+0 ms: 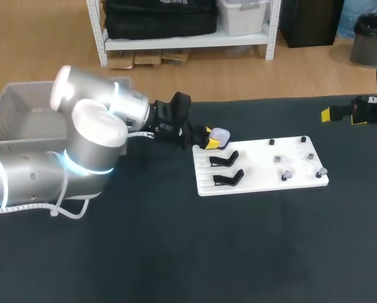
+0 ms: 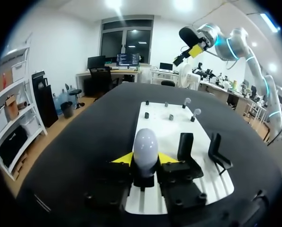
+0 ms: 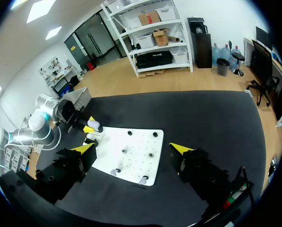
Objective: Pick up each earbud case from the left stands, insert the matching earbuds, close the lid, and place the case in the box.
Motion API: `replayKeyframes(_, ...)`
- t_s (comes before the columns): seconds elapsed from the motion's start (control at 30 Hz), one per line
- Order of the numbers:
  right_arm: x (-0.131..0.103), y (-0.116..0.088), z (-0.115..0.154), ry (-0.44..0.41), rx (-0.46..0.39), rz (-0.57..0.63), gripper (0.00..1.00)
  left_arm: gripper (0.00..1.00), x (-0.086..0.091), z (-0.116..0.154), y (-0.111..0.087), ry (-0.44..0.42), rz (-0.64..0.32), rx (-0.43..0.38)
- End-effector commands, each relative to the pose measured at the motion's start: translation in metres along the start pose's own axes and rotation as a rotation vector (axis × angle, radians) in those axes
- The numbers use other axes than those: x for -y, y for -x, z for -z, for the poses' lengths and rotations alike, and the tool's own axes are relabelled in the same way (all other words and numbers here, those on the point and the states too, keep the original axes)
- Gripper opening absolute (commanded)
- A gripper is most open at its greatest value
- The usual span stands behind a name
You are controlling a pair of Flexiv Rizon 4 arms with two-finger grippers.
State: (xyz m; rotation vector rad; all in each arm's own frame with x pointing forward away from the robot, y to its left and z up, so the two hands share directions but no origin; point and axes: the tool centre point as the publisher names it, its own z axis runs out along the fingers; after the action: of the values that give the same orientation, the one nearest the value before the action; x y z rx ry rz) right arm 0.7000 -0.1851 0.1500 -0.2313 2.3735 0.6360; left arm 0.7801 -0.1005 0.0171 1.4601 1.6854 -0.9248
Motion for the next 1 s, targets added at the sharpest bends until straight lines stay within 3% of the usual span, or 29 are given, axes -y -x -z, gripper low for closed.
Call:
replayKeyframes(0.03, 0.0, 0.0, 0.0, 0.0, 0.0, 0.0, 1.0, 0.0, -0.003, 0.003, 0.0, -0.001, -0.008, 0.008)
replayKeyframes(0.27, 0.0, 0.0, 0.0, 0.0, 0.0, 0.0, 1.0, 0.0, -0.008, 0.016, 0.009, 0.004, -0.041, 0.008)
replayKeyframes(0.57, 0.0, 0.0, 0.0, 0.0, 0.0, 0.0, 1.0, 0.0, 0.0, 0.033, 0.041, 0.004, -0.126, 0.019)
replayKeyframes(1.0, -0.076, -0.006, -0.049, -0.039, -0.096, 0.103, 1.0, 0.0, 0.009, 0.027, 0.081, 0.024, -0.213, -0.045)
